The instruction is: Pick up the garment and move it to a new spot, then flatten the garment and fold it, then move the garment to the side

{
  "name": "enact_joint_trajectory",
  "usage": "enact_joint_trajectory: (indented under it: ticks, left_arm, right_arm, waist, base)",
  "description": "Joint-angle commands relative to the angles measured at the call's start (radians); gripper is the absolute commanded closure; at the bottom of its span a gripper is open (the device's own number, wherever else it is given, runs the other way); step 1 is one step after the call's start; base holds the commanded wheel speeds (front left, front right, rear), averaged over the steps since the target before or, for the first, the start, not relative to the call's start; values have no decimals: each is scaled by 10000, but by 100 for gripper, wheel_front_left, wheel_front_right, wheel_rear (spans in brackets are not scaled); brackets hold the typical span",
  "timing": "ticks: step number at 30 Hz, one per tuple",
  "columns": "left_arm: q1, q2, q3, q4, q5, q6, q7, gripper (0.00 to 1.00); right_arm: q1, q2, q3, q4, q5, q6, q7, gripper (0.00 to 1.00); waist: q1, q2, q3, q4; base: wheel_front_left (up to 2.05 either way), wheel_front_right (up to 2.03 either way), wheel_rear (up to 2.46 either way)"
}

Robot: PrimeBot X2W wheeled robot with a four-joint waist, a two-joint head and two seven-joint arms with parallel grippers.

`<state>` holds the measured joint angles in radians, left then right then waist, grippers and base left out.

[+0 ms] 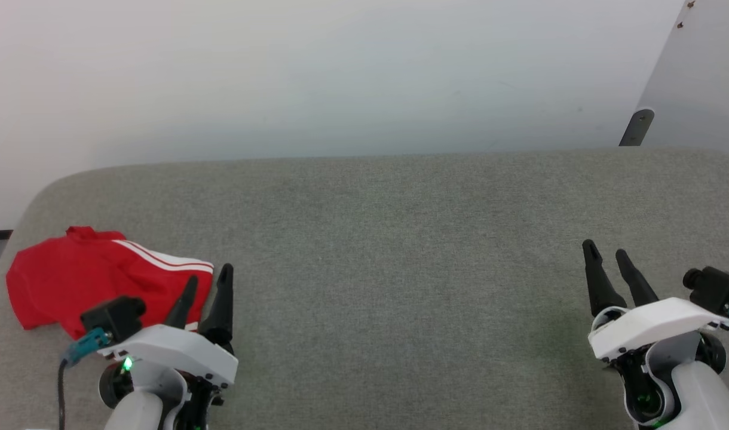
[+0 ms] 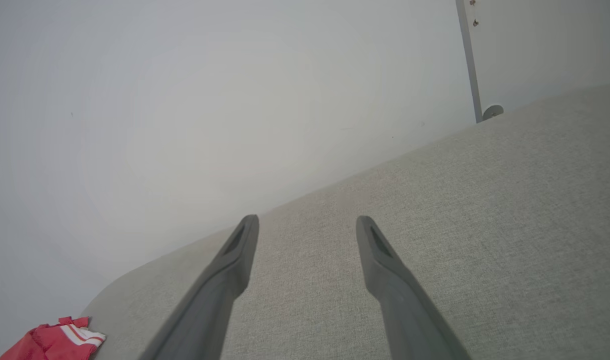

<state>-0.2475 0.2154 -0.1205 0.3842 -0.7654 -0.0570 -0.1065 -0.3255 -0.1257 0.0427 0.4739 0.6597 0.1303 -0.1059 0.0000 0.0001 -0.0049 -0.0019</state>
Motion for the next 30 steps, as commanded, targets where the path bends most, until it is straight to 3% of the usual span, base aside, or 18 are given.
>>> enact_joint_trajectory:
  ticks: [1, 30]
  left_arm:
    - [-303, 107, -62, -35, 351, -15, -95, 0]
    - [-712, 249, -214, 740, 2633, -234, -845, 0]
  right_arm:
    - [-405, -102, 51, -30, -376, 3, -103, 0]
    - [-987, -245, 152, 799, -3111, 5, -840, 0]
  waist:
    - [0, -1, -4, -2]
    - [0, -1, -65, -18]
  base:
    - [0, 0, 0]
    - [0, 0, 0]
